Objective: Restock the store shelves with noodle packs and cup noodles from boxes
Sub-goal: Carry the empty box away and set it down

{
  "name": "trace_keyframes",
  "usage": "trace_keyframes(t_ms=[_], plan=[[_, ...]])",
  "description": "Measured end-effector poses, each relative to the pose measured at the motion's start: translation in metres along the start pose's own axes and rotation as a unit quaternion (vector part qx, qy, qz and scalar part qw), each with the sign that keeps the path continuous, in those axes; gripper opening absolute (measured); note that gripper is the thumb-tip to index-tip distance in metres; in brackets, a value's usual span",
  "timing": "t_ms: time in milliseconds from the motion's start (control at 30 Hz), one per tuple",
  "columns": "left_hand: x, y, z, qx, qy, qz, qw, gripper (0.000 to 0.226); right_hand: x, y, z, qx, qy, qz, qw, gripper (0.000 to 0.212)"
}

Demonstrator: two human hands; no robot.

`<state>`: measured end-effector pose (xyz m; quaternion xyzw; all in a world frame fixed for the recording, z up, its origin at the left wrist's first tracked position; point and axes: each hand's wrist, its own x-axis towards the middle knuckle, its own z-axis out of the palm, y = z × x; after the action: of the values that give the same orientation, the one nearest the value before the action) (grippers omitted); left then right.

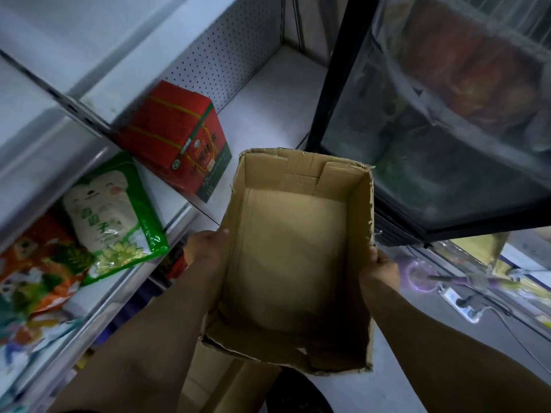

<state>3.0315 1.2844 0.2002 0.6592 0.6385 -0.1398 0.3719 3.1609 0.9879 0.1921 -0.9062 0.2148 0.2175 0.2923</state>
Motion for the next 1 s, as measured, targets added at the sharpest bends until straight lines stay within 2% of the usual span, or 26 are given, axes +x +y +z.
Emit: trace_keyframes(t_ms=[267, 500, 733, 900, 1000], plan=[[-0.055, -0.018, -0.046, -0.086, 0.022, 0.020, 0.996, 0.039, -0.037, -0.021, -0.046, 0.021, -0.021, -0.036, 0.999, 0.044], [-0.111, -0.078, -0.076, -0.155, 0.042, -0.019, 0.987, 0.047, -0.086, -0.020, -0.077, 0.024, -0.016, -0.073, 0.997, 0.043], [-0.180, -0.144, -0.090, -0.261, 0.078, -0.051, 0.961, 0.037, -0.142, 0.004, -0.115, 0.018, -0.029, -0.118, 0.992, 0.041], [-0.224, -0.152, -0.099, -0.331, 0.072, -0.031, 0.940, 0.036, -0.178, 0.006, -0.128, 0.005, -0.041, -0.184, 0.982, 0.037], [-0.237, -0.155, -0.093, -0.324, 0.085, -0.026, 0.942, 0.038, -0.187, 0.009, -0.140, -0.025, -0.033, -0.221, 0.974, 0.039]])
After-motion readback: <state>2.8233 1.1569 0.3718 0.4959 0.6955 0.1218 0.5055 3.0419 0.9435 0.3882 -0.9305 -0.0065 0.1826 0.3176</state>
